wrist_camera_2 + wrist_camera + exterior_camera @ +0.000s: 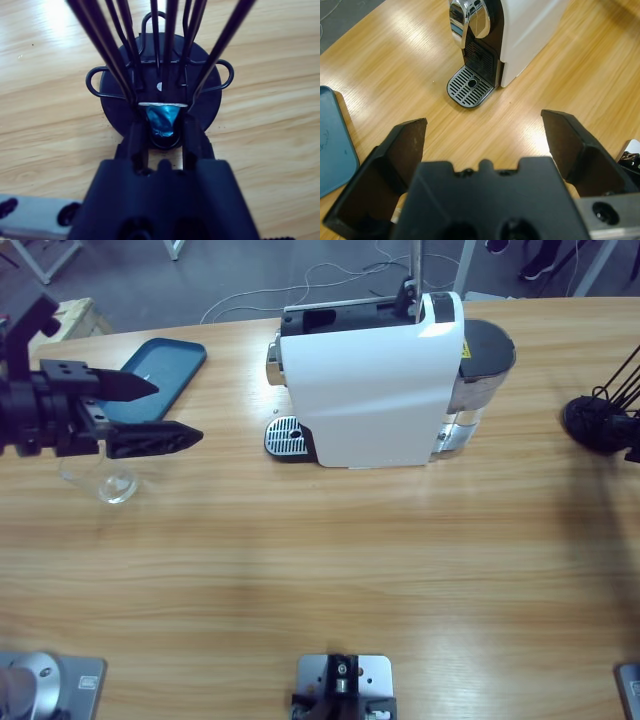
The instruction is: Pour coffee
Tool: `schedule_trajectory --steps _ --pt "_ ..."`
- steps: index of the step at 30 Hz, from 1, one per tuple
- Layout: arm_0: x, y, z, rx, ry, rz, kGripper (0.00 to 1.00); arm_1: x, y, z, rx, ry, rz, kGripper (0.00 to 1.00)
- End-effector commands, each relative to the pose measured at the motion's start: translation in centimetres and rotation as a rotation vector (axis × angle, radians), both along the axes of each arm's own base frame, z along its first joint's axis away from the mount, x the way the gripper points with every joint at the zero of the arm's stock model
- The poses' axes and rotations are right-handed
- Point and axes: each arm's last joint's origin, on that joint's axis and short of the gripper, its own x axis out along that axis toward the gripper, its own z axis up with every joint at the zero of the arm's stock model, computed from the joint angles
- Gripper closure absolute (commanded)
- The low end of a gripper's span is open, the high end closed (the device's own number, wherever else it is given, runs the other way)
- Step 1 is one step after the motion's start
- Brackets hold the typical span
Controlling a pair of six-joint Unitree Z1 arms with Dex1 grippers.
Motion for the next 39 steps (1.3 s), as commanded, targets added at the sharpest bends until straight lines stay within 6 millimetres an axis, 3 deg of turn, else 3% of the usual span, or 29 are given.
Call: schedule_trajectory --steps 1,19,29,39 --pt "0.1 -0.5 -1.7 0.026 0.056 -0.018 0.023 -0.2 -0.6 0.5 -0.009 -0.028 0.003 1.000" --pt "0.0 -0.7 -2.3 0.022 0.080 -0.039 0.023 -0.9 -0.6 3.6 -0.001 -0.102 0.012 1.000" --pt "-0.1 -0.7 -2.4 0.012 0.075 -0.039 0.023 -1.6 -0.3 10.6 0.008 -0.249 0.031 1.000" --pt "-0.4 -0.4 -2.1 0.000 0.059 -0.037 0.023 -4.8 1.4 19.5 0.016 -0.390 0.107 1.000"
